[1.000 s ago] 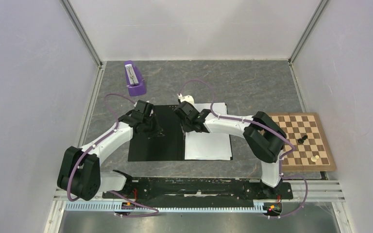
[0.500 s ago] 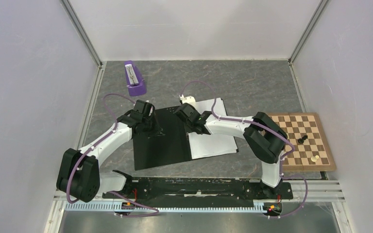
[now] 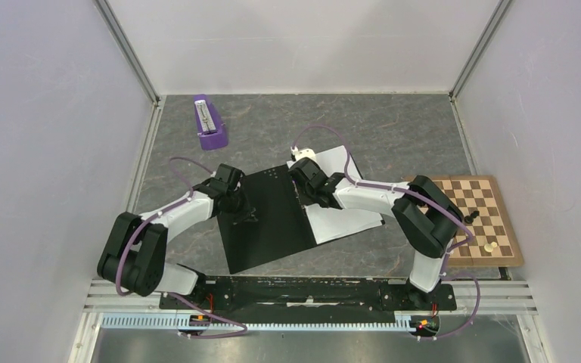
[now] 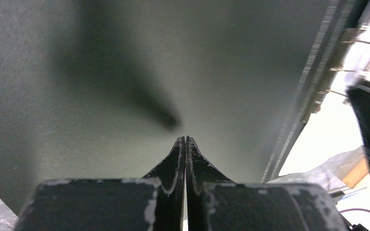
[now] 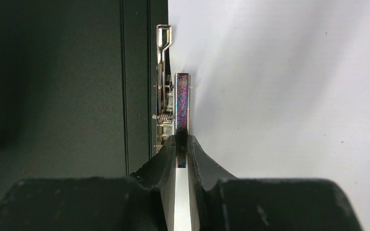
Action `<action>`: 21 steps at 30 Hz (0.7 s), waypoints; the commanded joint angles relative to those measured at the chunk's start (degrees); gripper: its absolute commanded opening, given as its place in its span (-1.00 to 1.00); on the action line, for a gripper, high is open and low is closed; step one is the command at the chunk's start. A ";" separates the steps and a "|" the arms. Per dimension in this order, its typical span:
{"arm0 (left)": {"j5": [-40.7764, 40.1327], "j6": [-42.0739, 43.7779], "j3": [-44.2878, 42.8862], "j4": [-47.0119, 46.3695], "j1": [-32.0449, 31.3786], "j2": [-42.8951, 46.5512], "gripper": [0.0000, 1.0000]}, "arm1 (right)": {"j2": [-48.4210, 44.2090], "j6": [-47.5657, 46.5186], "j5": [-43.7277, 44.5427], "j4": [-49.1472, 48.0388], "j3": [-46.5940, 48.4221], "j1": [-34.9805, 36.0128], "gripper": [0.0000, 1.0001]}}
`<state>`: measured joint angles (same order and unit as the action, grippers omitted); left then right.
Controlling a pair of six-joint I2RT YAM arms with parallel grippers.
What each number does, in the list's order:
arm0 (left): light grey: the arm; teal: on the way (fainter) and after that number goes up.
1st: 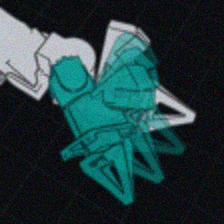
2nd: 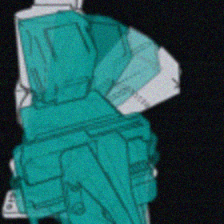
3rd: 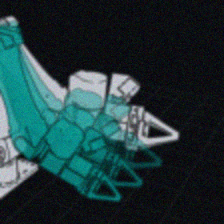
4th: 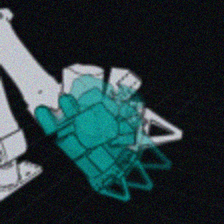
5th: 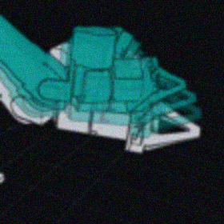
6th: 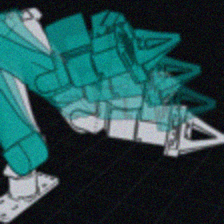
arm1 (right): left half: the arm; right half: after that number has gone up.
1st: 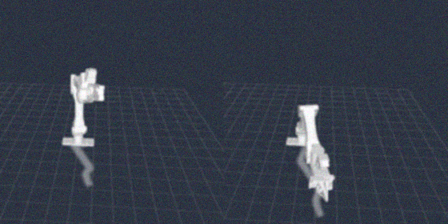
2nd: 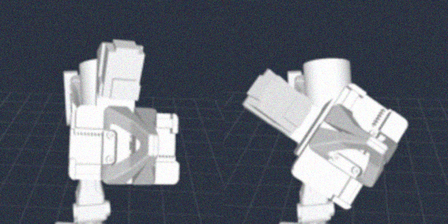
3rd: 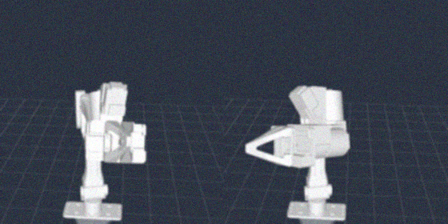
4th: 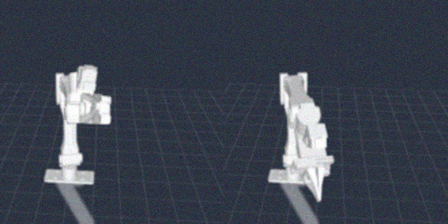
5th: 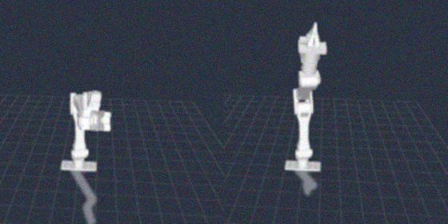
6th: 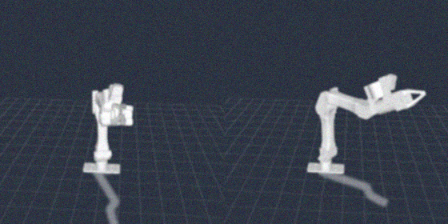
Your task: Put the files into the folder
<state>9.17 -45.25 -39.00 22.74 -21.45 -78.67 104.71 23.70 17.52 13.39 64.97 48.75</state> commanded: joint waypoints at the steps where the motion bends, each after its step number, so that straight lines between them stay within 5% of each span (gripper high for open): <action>1: -3.55 -7.07 2.30 -3.31 0.07 -2.81 -0.95 | -2.08 -1.49 -1.69 2.16 -3.40 0.26 -0.88; 9: -7.51 -11.35 3.59 -3.01 0.04 -4.41 -0.95 | -3.88 -0.86 -2.84 0.04 -8.22 0.29 -0.80; 15: -8.34 -11.70 2.98 -2.28 0.01 -4.41 -0.95 | -6.35 -0.22 -3.90 -3.63 -11.52 0.30 -0.45; 21: -8.61 -11.30 2.52 -1.67 0.01 -3.92 -0.95 | -9.83 -0.28 -4.24 -3.57 -11.28 0.33 -0.34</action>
<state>6.09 -55.55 -37.10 19.97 -21.52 -81.67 98.37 23.53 14.55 8.56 53.98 48.90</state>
